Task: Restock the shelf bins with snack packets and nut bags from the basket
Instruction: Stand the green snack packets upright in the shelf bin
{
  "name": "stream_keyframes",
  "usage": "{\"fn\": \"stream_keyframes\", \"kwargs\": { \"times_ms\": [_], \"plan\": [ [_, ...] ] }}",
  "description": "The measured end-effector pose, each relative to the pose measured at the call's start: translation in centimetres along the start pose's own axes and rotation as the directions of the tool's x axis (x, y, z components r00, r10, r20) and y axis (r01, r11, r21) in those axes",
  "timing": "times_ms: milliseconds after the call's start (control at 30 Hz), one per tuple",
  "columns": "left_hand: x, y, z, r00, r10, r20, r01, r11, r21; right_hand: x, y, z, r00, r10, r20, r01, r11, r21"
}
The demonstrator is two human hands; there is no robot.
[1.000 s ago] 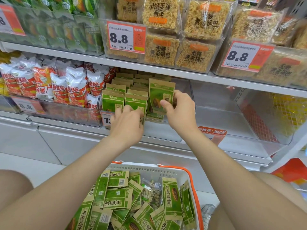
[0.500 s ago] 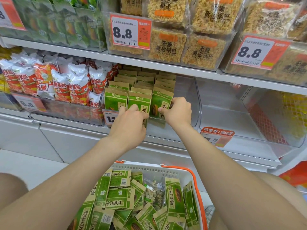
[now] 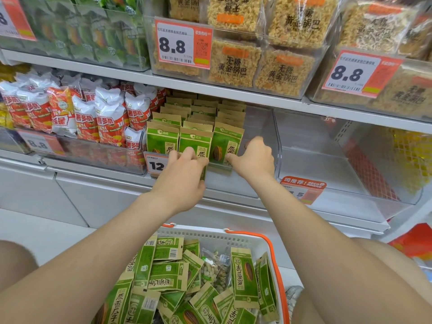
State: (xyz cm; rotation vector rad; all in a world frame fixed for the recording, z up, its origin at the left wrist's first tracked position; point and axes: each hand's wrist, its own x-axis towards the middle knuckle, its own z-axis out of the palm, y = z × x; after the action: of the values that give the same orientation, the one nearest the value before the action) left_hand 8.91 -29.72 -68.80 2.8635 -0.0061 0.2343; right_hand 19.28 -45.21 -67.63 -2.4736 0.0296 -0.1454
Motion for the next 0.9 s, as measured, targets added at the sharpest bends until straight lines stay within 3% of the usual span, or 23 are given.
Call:
{"fn": "stream_keyframes", "kwargs": {
  "times_ms": [100,200,300,367,467,567,667,733,900],
  "plan": [
    [0.0,-0.4,0.4,0.999,-0.002,-0.049,0.001,1.000,-0.024,-1.0,0.2,-0.9,0.991,-0.126,-0.034,0.122,0.987,-0.103],
    [-0.2,-0.4,1.3,0.974,-0.032,-0.223,0.025,0.999,-0.036,-2.5,-0.1,-1.9,0.927,-0.368,-0.069,0.333,0.894,-0.299],
    [-0.6,-0.5,2.7,0.939,0.034,-0.342,-0.012,0.998,0.066,-4.3,-0.1,-2.3,0.881,-0.473,0.010,0.457,0.844,-0.280],
    [-1.3,-0.3,4.1,0.975,0.078,-0.207,-0.058,0.993,0.100,-5.7,0.5,-2.2,0.868,-0.479,0.133,0.497,0.830,-0.254],
    [-2.9,0.6,6.7,0.978,0.038,0.208,-0.057,0.994,0.089,-7.4,1.6,-1.8,0.816,-0.435,0.381,0.564,0.742,-0.363],
    [-4.6,1.3,9.9,0.837,0.063,0.543,-0.164,0.977,0.138,-8.7,2.5,-1.6,0.752,-0.309,0.582,0.609,0.664,-0.435],
    [-6.1,1.8,12.8,0.644,0.085,0.760,-0.185,0.982,0.047,-9.4,3.0,-1.6,0.698,-0.190,0.691,0.642,0.594,-0.485],
    [-7.2,2.5,14.7,0.540,0.111,0.834,-0.160,0.987,-0.027,-9.4,2.9,-1.9,0.683,-0.145,0.716,0.642,0.588,-0.492],
    [-9.2,4.1,18.5,0.362,0.182,0.914,-0.130,0.981,-0.143,-8.8,2.0,-2.6,0.707,-0.167,0.688,0.617,0.620,-0.484]
  ]
}}
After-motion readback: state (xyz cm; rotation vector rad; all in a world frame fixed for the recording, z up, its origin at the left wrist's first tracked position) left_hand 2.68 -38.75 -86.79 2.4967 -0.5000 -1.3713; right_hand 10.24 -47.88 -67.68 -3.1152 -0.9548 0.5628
